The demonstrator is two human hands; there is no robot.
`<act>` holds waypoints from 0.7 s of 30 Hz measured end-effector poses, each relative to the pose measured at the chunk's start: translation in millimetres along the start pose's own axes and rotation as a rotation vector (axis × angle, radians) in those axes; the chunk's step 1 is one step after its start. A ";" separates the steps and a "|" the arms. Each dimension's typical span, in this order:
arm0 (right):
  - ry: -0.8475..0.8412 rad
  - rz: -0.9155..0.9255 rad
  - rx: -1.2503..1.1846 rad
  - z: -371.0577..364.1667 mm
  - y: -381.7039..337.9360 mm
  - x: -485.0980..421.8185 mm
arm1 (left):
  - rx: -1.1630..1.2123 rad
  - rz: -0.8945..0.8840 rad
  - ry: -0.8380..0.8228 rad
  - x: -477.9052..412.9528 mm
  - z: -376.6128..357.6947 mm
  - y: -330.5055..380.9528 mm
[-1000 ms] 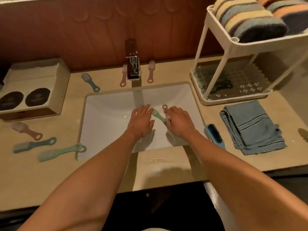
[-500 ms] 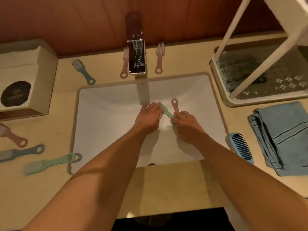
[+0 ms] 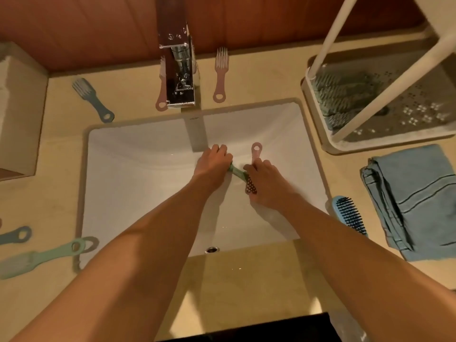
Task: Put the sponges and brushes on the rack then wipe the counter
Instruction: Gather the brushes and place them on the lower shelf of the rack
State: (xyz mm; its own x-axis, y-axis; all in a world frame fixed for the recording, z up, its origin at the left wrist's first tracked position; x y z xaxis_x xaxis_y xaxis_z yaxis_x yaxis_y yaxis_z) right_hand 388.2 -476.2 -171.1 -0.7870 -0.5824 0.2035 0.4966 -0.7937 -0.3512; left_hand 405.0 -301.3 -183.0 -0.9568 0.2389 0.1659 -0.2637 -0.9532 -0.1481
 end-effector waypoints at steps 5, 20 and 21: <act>0.034 0.015 0.093 11.0 -9.9 12.0 | -0.115 -0.051 0.070 26.2 16.6 -9.2; 0.208 -0.110 -0.299 96.7 -73.2 77.6 | -0.281 0.121 0.181 108.7 141.5 -8.5; 0.220 -0.103 -0.307 100.6 -74.1 81.2 | -0.263 0.132 0.189 110.6 147.7 -6.5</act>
State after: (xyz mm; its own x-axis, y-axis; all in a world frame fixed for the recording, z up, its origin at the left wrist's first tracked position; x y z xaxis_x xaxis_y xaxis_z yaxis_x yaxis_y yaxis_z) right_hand 324.3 -482.4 -36.6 -0.9031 -0.4248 0.0626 0.3049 -0.7370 -0.6032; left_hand 319.0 -296.1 -19.7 -0.9841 0.1703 -0.0514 -0.1352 -0.9038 -0.4061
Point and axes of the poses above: each hand's wrist, its own x-axis away from the middle knuckle, its own z-axis out of the back of the hand, y = z × x, the point moved 2 cm from there along -x, towards the middle knuckle, and after that the axes turned 11 degrees about -x, right-handed, at the moved point
